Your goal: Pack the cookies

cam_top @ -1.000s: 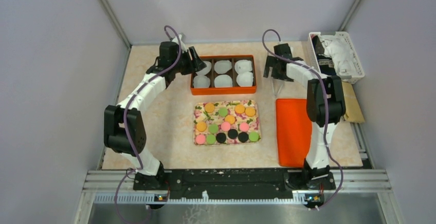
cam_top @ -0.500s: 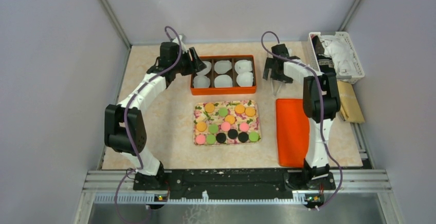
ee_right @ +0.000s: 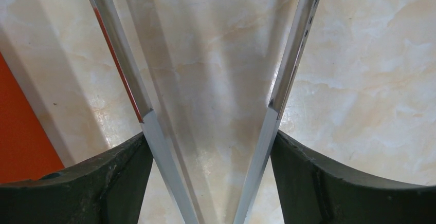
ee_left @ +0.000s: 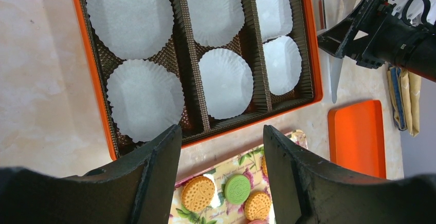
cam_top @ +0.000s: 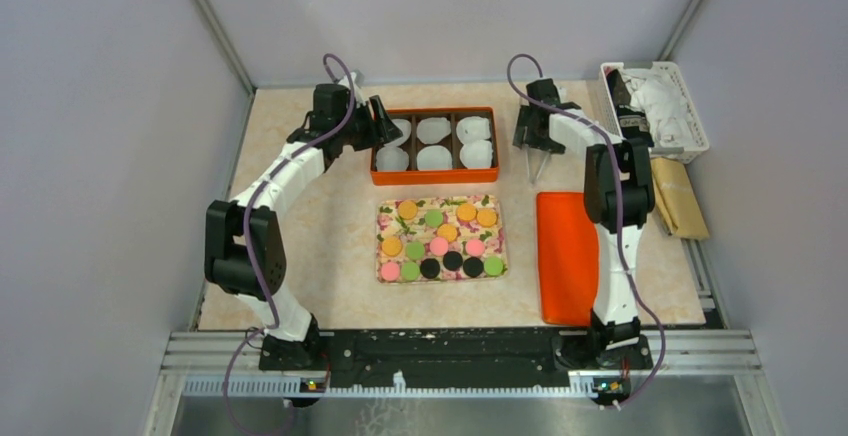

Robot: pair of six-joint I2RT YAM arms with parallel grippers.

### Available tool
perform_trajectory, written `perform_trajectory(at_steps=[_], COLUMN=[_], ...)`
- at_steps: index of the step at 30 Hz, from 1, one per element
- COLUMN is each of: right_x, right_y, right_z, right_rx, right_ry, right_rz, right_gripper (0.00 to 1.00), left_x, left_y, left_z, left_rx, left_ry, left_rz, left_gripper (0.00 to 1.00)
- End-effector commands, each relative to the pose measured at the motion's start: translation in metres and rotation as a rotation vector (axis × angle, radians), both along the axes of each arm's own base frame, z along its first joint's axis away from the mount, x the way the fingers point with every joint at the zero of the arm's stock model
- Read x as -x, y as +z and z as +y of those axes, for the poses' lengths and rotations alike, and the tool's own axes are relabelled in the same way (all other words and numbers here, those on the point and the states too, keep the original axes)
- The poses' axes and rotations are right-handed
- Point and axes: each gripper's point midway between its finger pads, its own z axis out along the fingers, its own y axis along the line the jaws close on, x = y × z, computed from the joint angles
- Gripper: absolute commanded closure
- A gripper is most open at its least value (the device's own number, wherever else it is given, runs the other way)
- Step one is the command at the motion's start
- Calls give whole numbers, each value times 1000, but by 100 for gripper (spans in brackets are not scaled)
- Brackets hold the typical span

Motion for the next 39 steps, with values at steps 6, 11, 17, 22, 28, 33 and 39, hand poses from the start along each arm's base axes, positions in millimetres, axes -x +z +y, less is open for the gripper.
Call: perform_trajectory(at_steps=[6, 11, 17, 22, 28, 33, 39], right_x=[16, 7, 0, 0, 1, 6, 19], right_y=[-4, 21, 54, 82, 112, 136, 162], right_z=[-3, 7, 12, 18, 22, 24, 27], right_rx=[-1, -43, -71, -103, -121, -116, -106], right_ry=[42, 82, 98, 124, 142, 166, 182], right_rz=[39, -13, -72, -114, -150, -172, -201], right_gripper=[39, 52, 53, 57, 57, 57, 53], left_x=[-1, -2, -1, -1, -1, 1, 1], left_y=[2, 5, 9, 10, 12, 16, 19], left_z=[-8, -8, -6, -6, -7, -7, -8], left_rx=[27, 29, 20, 19, 26, 30, 34], left_ry=[-31, -29, -20, -21, -25, -27, -28], left_rz=[0, -7, -17, -19, -21, -27, -32], left_gripper=[34, 34, 34, 34, 34, 34, 34])
